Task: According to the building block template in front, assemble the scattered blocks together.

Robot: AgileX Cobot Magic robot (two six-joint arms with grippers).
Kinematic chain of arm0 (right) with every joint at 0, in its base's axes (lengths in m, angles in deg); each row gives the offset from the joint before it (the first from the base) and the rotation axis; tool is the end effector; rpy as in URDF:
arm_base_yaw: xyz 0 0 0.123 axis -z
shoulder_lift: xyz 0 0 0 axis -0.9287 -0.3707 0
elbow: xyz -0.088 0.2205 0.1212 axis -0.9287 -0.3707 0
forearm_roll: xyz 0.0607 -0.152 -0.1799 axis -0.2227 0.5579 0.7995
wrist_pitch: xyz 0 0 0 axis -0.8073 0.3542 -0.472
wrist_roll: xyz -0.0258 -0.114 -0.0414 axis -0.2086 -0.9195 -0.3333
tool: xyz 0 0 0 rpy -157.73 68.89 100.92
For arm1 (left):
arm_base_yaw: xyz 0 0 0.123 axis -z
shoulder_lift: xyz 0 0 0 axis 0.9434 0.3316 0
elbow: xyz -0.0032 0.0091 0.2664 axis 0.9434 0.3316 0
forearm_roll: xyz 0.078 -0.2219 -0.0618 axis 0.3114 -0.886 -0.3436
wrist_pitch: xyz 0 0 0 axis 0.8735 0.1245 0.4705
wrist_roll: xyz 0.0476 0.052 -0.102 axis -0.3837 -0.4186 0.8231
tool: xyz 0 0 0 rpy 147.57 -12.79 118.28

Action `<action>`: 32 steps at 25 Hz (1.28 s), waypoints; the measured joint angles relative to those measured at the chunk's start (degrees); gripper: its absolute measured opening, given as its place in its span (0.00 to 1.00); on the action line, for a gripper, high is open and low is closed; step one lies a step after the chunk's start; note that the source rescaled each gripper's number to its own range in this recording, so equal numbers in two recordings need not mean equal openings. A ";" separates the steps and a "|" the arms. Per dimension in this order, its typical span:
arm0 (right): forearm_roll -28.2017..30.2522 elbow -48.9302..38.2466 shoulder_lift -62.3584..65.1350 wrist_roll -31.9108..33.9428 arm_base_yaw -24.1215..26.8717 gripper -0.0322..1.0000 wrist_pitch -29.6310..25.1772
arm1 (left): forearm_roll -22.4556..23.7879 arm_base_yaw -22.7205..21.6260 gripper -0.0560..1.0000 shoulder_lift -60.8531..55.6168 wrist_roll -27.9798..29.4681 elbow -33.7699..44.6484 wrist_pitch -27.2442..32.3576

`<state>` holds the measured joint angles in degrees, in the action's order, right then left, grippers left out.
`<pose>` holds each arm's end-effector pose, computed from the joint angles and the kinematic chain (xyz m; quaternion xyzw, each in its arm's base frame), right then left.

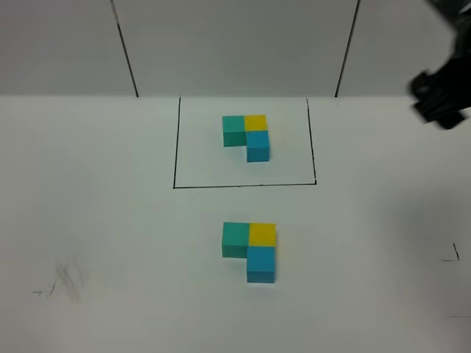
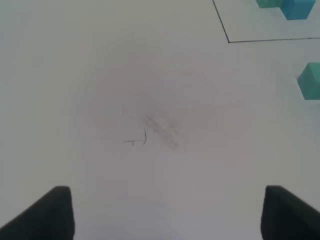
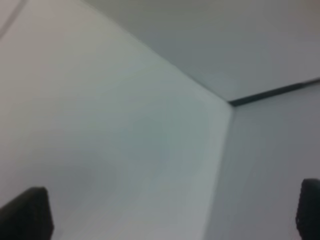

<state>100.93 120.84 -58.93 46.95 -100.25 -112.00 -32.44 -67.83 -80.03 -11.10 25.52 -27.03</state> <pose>0.2773 0.0700 0.3804 -0.2211 0.8520 -0.3070 0.3620 0.0332 -0.0061 0.2594 0.0219 0.8511 -0.0335 0.5235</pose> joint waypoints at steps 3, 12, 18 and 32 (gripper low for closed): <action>-2.08 -0.13 6.23 -12.43 11.26 1.00 -0.19 | 0.00 0.00 0.67 0.00 -0.31 0.00 0.00; -23.55 -6.36 29.14 -27.16 40.06 0.97 -0.54 | 0.00 0.00 0.67 0.00 0.00 0.00 0.00; -32.50 -18.19 48.07 -24.12 41.42 0.80 -0.81 | 0.00 0.00 0.67 0.00 0.00 0.00 0.00; -48.74 -47.91 75.13 -16.38 41.42 0.69 8.27 | 0.00 0.00 0.67 0.00 0.00 0.00 0.00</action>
<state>52.19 72.93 16.20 30.57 -58.83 -103.72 -32.44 -67.83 -80.03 -11.10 25.52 -27.03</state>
